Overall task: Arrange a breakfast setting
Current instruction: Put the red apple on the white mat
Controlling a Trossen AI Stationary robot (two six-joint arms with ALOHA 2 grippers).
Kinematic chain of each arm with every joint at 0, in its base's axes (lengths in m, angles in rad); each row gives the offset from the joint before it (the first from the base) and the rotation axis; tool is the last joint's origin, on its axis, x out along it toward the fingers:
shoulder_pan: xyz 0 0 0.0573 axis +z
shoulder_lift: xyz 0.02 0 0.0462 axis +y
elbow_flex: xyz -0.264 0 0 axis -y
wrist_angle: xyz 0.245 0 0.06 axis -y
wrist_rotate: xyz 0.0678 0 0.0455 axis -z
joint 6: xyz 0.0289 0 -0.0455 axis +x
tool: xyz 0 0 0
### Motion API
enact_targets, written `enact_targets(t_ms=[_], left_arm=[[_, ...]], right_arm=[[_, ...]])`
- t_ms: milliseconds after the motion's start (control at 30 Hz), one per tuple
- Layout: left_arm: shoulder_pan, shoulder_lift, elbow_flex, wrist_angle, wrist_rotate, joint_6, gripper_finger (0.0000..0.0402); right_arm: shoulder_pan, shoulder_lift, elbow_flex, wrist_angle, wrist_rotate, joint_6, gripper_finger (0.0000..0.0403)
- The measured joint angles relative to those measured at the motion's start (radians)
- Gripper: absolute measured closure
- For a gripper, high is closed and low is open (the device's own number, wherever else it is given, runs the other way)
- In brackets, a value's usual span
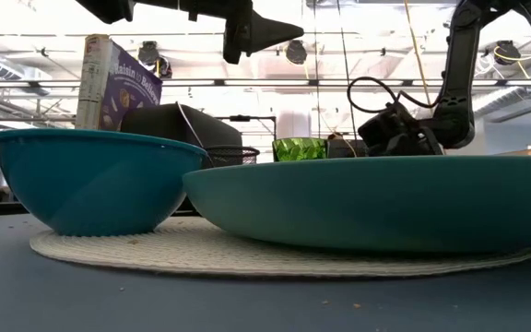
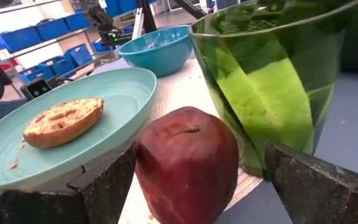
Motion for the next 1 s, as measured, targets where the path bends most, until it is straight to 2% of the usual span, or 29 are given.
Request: enact_targets(t_ms=[800, 1000], left_arm=[[0.0, 0.0, 0.0, 0.0, 0.0, 0.0, 0.0048], [0.0, 0.0, 0.0, 0.0, 0.0, 0.0, 0.0048]], right_arm=[[-0.001, -0.001, 0.0, 0.001, 0.002, -0.02, 0.006], [-0.001, -0.002, 0.0, 0.003, 0.128, -0.015, 0.006]])
